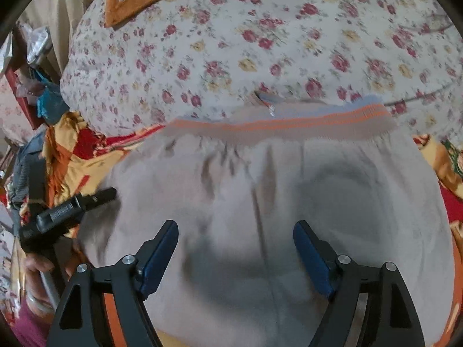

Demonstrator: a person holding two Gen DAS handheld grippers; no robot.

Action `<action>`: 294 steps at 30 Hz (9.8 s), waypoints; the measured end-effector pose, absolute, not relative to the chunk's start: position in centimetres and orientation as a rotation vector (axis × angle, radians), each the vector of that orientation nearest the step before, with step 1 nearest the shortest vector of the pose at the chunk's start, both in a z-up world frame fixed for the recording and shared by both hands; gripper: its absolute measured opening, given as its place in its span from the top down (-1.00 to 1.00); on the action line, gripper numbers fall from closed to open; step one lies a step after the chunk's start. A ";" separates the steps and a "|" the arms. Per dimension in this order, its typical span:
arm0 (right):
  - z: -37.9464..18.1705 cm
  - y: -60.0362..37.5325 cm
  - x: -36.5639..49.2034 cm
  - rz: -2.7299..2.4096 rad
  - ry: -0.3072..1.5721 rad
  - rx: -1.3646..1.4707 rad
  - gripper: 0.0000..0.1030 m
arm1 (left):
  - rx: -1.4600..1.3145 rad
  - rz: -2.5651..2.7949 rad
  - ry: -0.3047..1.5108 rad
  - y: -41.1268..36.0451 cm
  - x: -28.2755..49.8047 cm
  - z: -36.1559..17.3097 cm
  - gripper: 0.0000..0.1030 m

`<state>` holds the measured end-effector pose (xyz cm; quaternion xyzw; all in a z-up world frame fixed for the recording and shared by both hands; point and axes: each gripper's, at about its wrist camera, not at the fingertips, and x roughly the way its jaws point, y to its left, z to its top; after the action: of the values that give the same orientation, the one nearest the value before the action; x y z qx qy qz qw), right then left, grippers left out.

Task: Fold large clothes

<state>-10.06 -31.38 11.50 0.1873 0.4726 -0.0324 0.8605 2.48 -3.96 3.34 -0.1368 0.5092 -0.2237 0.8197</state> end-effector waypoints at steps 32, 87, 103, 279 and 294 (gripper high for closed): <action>12.5 -23.8 5.2 0.250 1.182 0.429 -0.76 | -0.261 -0.740 0.957 -8.7 -1.7 7.3 0.75; 11.0 -33.0 -8.5 0.140 1.022 0.712 -0.24 | -0.562 -0.560 1.207 -4.3 0.8 3.4 -0.18; 11.2 -22.1 2.7 0.078 1.153 0.410 -0.31 | -0.502 -0.523 1.209 -4.1 2.0 3.3 -0.19; 6.5 -47.7 -14.1 -0.330 0.984 0.406 0.20 | 0.048 -0.571 1.181 -32.2 -2.1 5.7 -0.70; 8.1 -42.9 -22.8 -0.178 0.995 0.384 -0.15 | 0.004 -0.624 1.134 -24.1 -7.1 5.8 -0.71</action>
<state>-22.80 -42.93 8.13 0.1826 0.4735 -0.0848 0.8575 -7.09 -24.08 5.77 0.0019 0.5281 -0.2908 0.7979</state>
